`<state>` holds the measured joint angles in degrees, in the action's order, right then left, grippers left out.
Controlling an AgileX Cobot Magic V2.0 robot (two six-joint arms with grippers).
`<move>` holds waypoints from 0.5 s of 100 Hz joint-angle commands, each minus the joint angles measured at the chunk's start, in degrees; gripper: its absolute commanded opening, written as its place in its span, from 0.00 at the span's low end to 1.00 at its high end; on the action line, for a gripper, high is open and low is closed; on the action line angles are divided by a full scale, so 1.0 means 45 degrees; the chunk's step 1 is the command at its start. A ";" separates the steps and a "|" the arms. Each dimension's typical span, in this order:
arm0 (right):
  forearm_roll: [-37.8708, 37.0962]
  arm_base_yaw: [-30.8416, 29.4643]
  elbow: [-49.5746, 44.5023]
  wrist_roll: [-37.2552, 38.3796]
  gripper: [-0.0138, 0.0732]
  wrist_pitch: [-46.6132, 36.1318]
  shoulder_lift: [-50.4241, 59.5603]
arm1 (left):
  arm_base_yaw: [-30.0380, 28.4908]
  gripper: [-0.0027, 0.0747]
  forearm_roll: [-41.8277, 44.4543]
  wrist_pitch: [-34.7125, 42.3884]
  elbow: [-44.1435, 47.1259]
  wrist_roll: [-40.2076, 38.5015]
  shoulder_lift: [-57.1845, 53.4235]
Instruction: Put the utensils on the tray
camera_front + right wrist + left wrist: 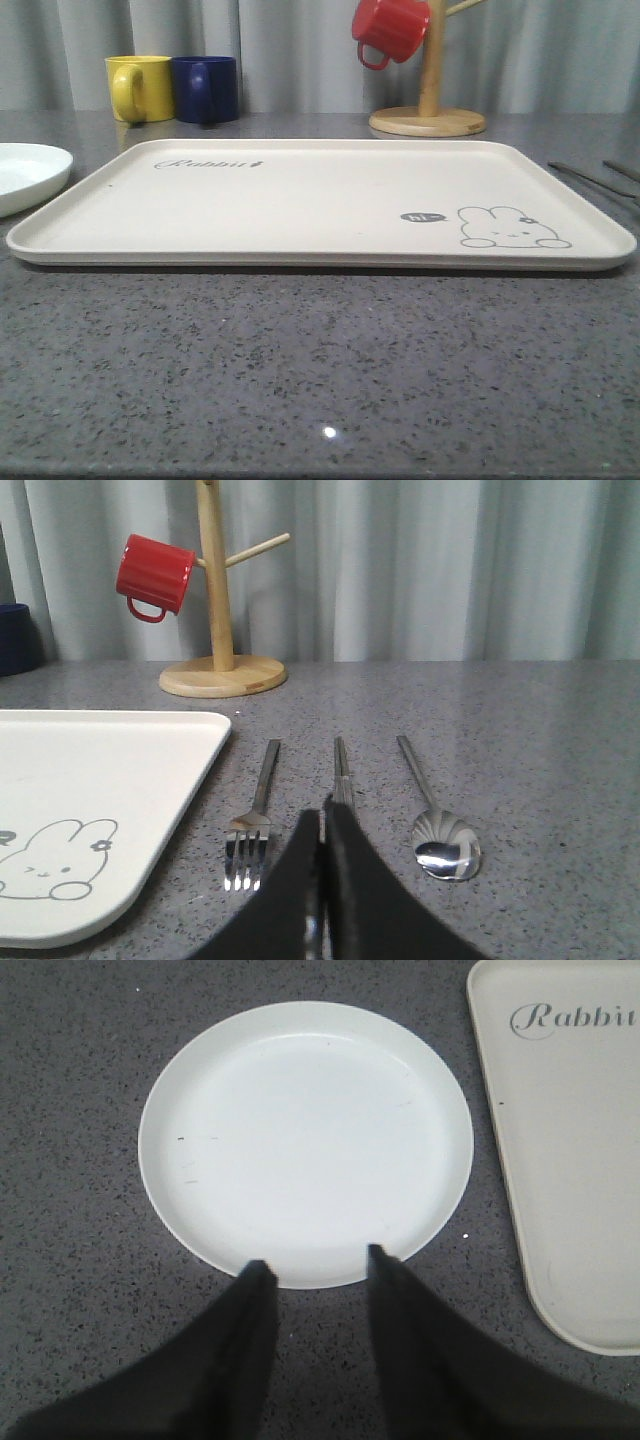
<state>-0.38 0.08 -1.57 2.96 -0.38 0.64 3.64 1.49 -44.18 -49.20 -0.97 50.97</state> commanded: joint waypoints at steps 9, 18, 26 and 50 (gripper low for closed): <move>0.0003 -0.0066 0.0222 -0.0098 0.08 -0.1067 0.0227 | -0.0032 0.76 -0.0003 0.0621 -0.0466 -0.0116 -0.0049; 0.0003 -0.0066 0.0222 -0.0098 0.08 -0.1067 0.0227 | -0.0032 0.78 -0.0003 0.0676 -0.0466 -0.0116 -0.0049; 0.0003 -0.0066 0.0222 -0.0098 0.08 -0.1067 0.0227 | -0.0050 0.77 -0.0003 0.0859 -0.0466 -0.0116 0.0033; 0.0003 -0.0066 0.0222 -0.0098 0.08 -0.1067 0.0227 | -0.0064 0.77 0.0268 0.0833 -0.1396 -0.0435 0.1801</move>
<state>-0.38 0.08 -1.57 2.96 -0.38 0.64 3.64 2.25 -44.17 -52.01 -2.16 56.41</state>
